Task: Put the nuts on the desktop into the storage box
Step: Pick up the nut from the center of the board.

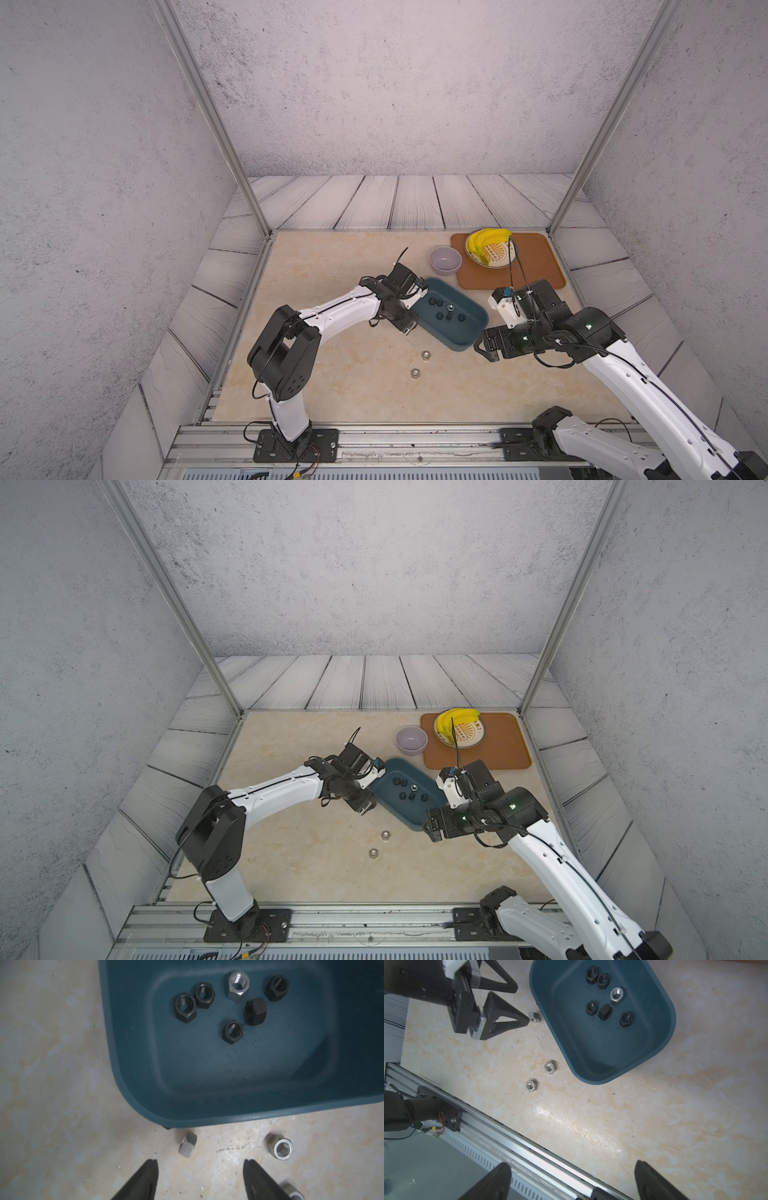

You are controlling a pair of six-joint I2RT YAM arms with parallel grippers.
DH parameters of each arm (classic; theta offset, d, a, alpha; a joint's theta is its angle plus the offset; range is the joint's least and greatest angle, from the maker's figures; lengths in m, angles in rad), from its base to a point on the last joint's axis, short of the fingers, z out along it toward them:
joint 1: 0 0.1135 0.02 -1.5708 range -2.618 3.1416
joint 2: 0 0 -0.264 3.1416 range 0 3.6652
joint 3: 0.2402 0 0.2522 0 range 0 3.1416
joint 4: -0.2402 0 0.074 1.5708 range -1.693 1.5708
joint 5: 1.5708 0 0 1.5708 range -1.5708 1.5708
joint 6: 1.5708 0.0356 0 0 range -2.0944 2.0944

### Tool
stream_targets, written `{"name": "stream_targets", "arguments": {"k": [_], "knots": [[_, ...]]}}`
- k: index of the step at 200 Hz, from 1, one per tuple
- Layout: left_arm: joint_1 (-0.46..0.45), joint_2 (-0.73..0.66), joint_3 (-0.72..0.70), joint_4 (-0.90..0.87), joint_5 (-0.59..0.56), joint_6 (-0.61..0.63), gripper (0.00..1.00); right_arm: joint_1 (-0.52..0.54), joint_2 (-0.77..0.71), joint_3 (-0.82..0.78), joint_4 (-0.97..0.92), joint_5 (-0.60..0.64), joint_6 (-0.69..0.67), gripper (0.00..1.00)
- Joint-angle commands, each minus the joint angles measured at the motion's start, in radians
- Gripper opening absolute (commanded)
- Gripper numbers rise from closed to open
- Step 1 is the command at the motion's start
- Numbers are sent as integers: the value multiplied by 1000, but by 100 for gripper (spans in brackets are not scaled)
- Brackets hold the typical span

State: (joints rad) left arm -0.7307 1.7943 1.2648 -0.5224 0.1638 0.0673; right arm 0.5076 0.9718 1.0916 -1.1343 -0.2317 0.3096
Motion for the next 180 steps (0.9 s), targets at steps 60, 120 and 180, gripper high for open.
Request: {"name": "stream_targets", "arguments": {"k": [60, 120, 180], "knots": [[8, 77, -51, 43, 8, 8, 57, 3, -16, 6, -33, 38, 15, 97], [11, 112, -59, 65, 2, 12, 51, 2, -16, 8, -36, 41, 22, 97], [13, 134, -60, 67, -3, 9, 43, 2, -21, 14, -31, 30, 29, 97]]}}
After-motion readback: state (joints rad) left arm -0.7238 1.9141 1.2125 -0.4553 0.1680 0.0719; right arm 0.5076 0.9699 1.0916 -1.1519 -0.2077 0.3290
